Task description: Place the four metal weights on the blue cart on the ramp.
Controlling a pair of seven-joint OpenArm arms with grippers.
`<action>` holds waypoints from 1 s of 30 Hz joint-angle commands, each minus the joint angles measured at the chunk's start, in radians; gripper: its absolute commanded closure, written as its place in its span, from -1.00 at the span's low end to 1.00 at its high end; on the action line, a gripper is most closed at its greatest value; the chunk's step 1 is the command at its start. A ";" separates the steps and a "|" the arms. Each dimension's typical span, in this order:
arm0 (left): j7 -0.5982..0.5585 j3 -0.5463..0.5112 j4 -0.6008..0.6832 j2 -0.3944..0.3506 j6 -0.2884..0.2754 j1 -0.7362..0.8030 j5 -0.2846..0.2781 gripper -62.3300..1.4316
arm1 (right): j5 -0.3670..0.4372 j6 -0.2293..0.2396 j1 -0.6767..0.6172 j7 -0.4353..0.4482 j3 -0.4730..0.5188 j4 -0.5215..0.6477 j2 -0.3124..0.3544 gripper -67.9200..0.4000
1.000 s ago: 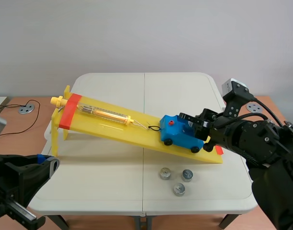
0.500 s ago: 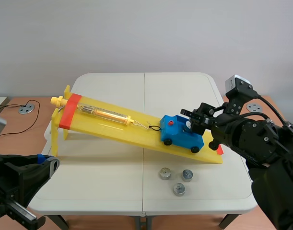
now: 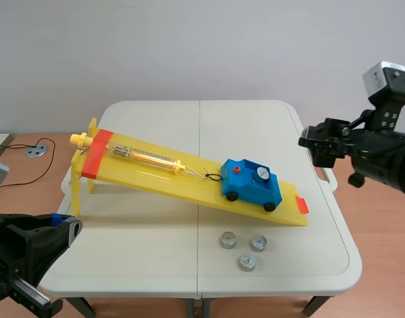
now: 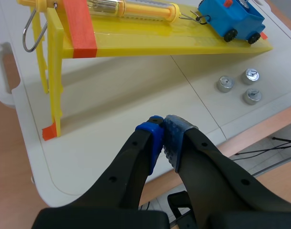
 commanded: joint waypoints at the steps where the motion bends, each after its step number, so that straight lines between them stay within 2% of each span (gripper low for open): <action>1: -0.104 -0.013 0.062 0.008 -0.020 -0.006 -0.074 0.80 | 0.053 0.068 0.010 0.122 0.010 0.147 0.096 0.31; 9: -0.104 -0.013 0.062 0.008 -0.020 -0.006 -0.074 0.80 | 0.071 0.128 -0.176 0.107 0.010 0.295 0.210 0.31; 13: -0.104 -0.013 0.062 0.008 -0.020 -0.006 -0.074 0.80 | 0.071 0.177 -0.267 0.085 0.010 0.357 0.257 0.31; 17: -0.104 -0.013 0.062 0.008 -0.021 -0.006 -0.074 0.80 | 0.068 0.216 -0.333 0.085 0.010 0.388 0.274 0.31; 19: -0.104 -0.013 0.062 0.008 -0.021 -0.006 -0.074 0.80 | 0.061 0.220 -0.351 0.082 0.000 0.387 0.273 0.31; 23: -0.104 -0.013 0.062 0.008 -0.021 -0.006 -0.074 0.80 | -0.019 0.220 -0.356 0.091 -0.052 0.370 0.270 0.31; 30: -0.104 -0.013 0.062 0.008 -0.021 -0.006 -0.074 0.80 | -0.169 0.212 -0.328 0.171 -0.183 0.290 0.253 0.31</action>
